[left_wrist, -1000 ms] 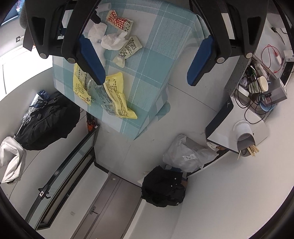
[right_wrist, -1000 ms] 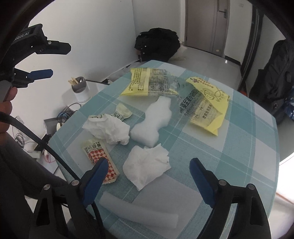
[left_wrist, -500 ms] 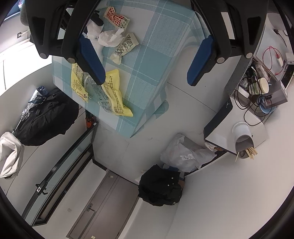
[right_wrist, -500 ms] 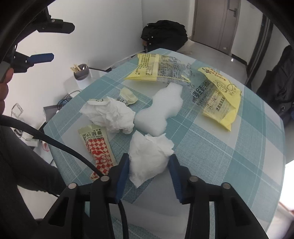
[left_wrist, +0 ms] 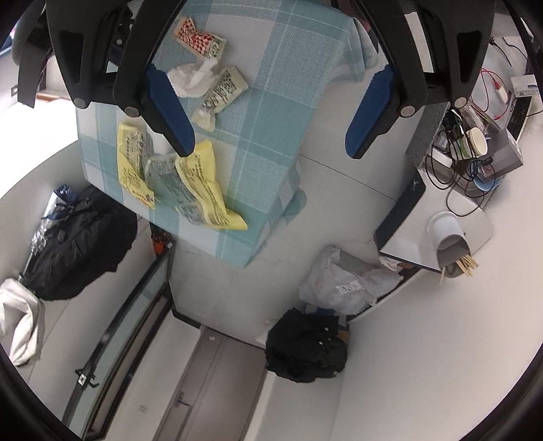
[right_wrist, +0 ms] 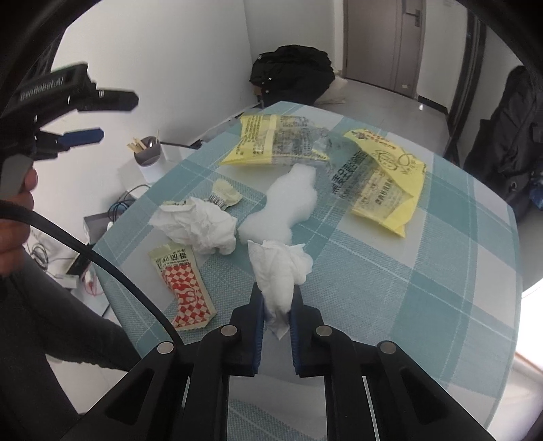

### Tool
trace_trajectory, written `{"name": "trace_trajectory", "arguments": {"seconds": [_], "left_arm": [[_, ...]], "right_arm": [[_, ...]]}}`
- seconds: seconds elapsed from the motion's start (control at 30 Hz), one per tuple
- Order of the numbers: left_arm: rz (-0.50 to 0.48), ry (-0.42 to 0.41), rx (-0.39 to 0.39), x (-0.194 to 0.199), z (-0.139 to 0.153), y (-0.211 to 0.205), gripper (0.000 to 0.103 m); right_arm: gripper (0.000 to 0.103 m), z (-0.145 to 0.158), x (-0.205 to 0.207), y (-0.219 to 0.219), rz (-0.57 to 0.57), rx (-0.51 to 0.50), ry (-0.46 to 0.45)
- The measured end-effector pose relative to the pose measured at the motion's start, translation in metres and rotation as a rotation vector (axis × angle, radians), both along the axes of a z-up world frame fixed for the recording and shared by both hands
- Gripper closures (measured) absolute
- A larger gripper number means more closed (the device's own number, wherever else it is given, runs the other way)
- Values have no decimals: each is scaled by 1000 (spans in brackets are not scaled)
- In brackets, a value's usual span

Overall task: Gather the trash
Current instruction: 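Lower the right tool and grasp the crumpled white tissue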

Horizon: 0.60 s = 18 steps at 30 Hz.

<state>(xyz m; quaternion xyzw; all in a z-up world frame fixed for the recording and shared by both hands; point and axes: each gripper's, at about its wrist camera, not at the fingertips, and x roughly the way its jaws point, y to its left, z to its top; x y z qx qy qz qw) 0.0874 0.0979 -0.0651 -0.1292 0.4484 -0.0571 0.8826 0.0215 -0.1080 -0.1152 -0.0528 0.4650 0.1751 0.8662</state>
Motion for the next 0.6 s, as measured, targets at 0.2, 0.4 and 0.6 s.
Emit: {"name": "trace_trajectory", "arguments": {"seconds": [0.2,0.4,0.6], "left_arm": [[-103,-19,7,-11,-1,-17,15],[-211,25,113,-13,-15,-44,15],[-361,46,244,-22,-29,-83,15]], "right_arm": [[91,14,-10,-15,-37,22,-28],[91,27,-18,-37,-97,18,-69],[91,42,-24,-61,-143,24,-118]]}}
